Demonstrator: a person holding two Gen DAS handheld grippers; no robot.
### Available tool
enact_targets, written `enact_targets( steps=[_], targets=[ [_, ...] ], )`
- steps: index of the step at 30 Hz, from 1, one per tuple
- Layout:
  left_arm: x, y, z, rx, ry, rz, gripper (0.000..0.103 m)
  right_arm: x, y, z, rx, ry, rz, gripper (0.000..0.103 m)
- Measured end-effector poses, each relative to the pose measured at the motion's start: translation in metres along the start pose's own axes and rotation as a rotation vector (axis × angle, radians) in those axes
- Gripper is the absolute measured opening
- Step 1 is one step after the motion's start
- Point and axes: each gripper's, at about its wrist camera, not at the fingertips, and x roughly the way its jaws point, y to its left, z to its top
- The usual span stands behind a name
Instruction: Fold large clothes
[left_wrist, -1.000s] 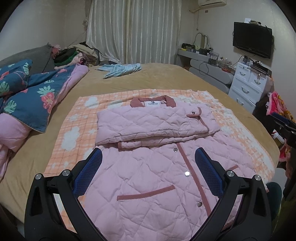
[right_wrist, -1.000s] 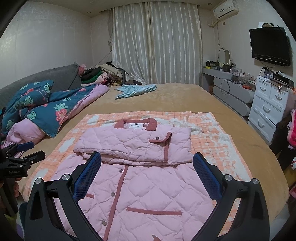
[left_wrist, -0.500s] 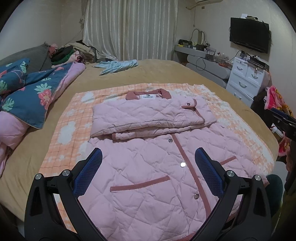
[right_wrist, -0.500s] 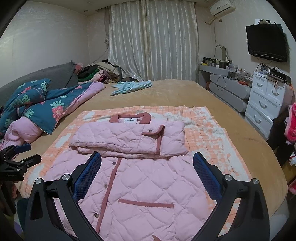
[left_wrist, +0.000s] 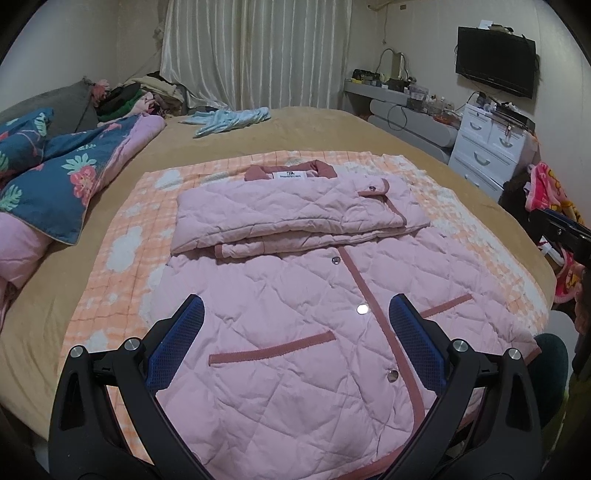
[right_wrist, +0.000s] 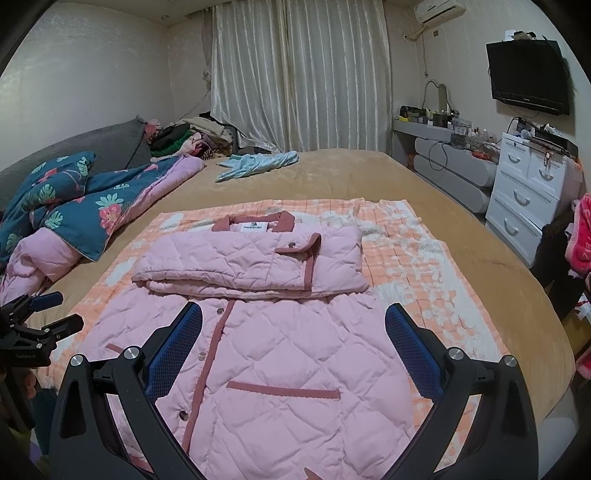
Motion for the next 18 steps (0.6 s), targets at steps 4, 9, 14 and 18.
enact_targets(
  steps=[4,9,14,18],
  targets=[
    [0.002,0.004,-0.008,-0.015,0.009,-0.004,0.094,0.001,-0.005,-0.006,0.0,0.016,-0.015,0.099],
    [0.005,0.007,-0.018,-0.026,0.028,0.003,0.094,0.001,-0.012,-0.017,0.002,0.034,-0.033,0.099],
    [0.006,0.013,-0.026,-0.041,0.038,0.004,0.094,0.0,-0.017,-0.025,0.002,0.048,-0.038,0.099],
    [0.006,0.016,-0.031,-0.038,0.046,0.016,0.094,0.0,-0.022,-0.03,0.007,0.054,-0.042,0.099]
  ],
)
